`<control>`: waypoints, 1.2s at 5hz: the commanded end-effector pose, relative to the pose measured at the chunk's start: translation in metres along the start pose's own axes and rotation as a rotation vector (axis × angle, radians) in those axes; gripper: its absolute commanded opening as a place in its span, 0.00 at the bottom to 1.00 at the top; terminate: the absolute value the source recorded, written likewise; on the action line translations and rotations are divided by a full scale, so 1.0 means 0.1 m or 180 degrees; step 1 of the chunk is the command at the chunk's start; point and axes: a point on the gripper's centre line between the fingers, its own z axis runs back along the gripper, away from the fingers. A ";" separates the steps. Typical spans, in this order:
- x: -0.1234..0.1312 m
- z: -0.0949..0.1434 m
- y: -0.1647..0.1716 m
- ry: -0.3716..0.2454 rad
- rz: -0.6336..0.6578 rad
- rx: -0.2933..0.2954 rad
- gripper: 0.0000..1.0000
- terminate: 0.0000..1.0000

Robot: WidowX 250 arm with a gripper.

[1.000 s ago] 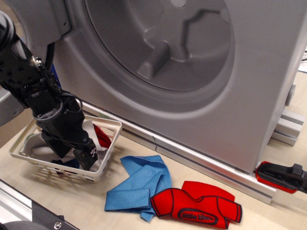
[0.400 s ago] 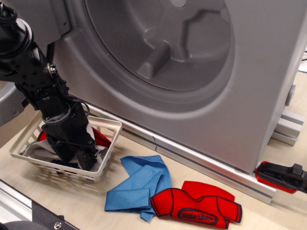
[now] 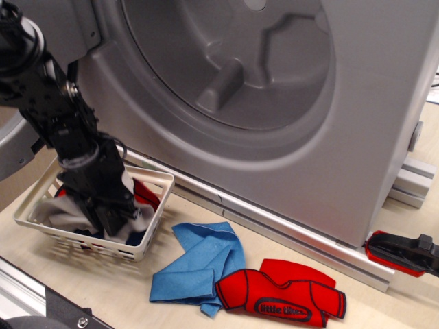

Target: Put clothes in laundry machine

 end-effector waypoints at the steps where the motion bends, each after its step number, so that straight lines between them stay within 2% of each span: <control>1: 0.11 0.70 0.02 -0.0504 0.0023 0.0170 0.00 0.00; 3: 0.16 1.38 -0.07 -0.0908 -0.0099 0.0033 0.00 0.00; 4: 0.24 1.61 -0.13 -0.1193 -0.0181 -0.0031 0.00 0.00; 5: 0.45 1.78 -0.22 -0.1602 -0.0212 0.0009 0.00 0.00; 6: 0.63 1.75 -0.34 -0.1627 -0.0302 -0.0056 0.00 0.00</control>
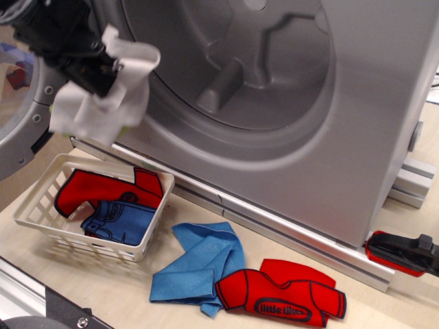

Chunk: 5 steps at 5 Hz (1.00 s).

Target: Put clothes in laundry machine

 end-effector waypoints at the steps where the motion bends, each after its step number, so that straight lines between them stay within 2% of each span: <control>1: 0.26 -0.08 -0.34 -0.0245 -0.0351 -0.0057 0.00 0.00; 3: 0.54 -0.24 -0.68 -0.0507 -0.0428 -0.0034 0.00 0.00; 4: 0.73 -0.36 -0.77 -0.0563 -0.0409 0.0008 0.00 0.00; 5: 0.93 -0.50 -0.83 -0.0599 -0.0277 -0.0061 0.00 0.00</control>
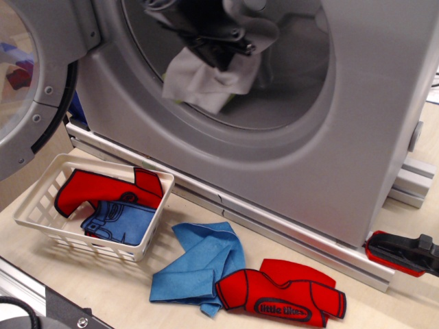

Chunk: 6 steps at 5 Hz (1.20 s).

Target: Put clothes in laundry machine

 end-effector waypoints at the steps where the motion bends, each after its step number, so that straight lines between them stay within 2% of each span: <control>1: 0.30 -0.07 -0.02 -0.0282 0.0014 0.0013 0.00 0.00; 2: 0.24 -0.08 0.04 -0.0294 0.0061 0.0123 1.00 0.00; 4: -0.05 0.09 0.16 -0.0267 0.0034 0.0185 1.00 0.00; 5: -0.25 0.26 0.20 -0.0253 0.0006 0.0143 1.00 0.00; 6: -0.45 0.45 0.23 -0.0126 -0.0017 0.0105 1.00 0.00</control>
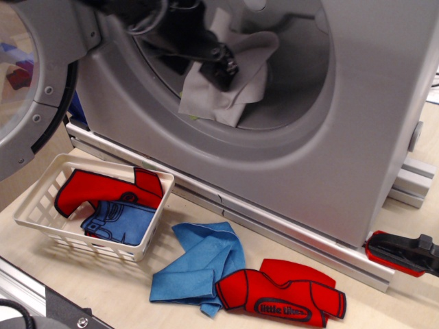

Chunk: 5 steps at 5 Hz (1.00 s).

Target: Put clothes in laundry machine

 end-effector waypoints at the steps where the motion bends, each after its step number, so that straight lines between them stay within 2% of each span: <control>1: -0.29 0.51 0.06 0.0188 -0.0091 -0.0032 1.00 0.00; 2: -0.37 0.70 0.08 0.0392 -0.0145 -0.0138 1.00 0.00; 4: -0.37 0.70 0.08 0.0392 -0.0145 -0.0138 1.00 0.00; 5: -0.37 0.70 0.08 0.0392 -0.0145 -0.0138 1.00 1.00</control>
